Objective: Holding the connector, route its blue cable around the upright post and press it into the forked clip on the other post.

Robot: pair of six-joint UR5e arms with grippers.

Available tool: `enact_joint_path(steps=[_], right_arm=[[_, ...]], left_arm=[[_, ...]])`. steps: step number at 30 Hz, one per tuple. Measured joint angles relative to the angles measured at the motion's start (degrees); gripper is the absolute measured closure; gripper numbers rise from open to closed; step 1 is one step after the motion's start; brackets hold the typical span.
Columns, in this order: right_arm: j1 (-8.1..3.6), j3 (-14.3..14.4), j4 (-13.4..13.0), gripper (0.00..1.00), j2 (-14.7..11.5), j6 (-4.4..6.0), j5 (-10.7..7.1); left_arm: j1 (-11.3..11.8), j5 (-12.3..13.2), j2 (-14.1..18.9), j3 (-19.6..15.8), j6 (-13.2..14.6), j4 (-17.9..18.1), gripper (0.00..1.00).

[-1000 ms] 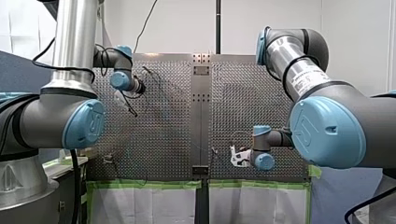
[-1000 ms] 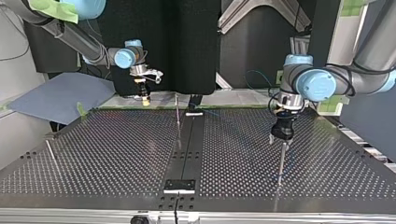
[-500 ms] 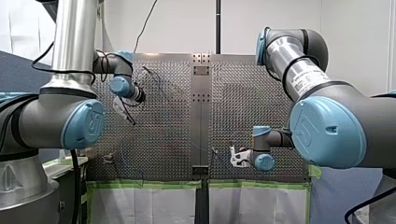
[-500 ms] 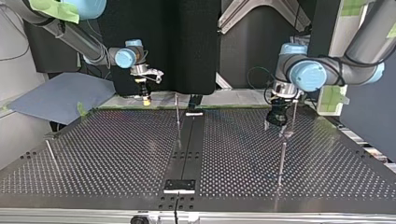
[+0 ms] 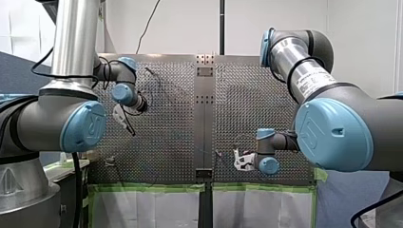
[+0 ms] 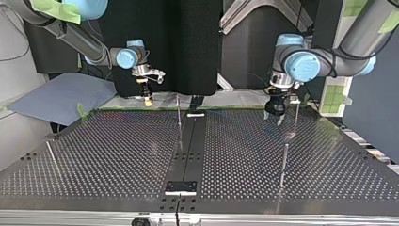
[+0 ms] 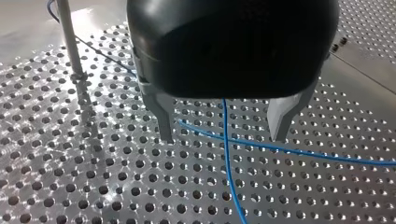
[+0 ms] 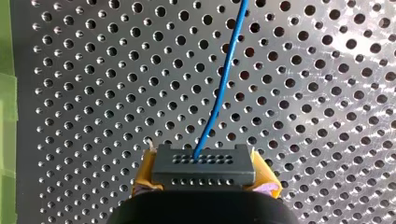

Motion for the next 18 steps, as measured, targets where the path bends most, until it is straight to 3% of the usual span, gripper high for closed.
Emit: enact_joint_path(steps=[9, 18], right_arm=[[0.01, 0.00, -0.02, 1.00, 0.14, 0.07, 0.00], [0.01, -0.01, -0.08, 1.00, 0.20, 0.17, 0.00]], left_arm=[[-1.46, -3.25, 4.12, -4.28, 4.67, 1.59, 0.00], [-3.90, -3.82, 9.02, -9.18, 9.57, 0.28, 0.00]])
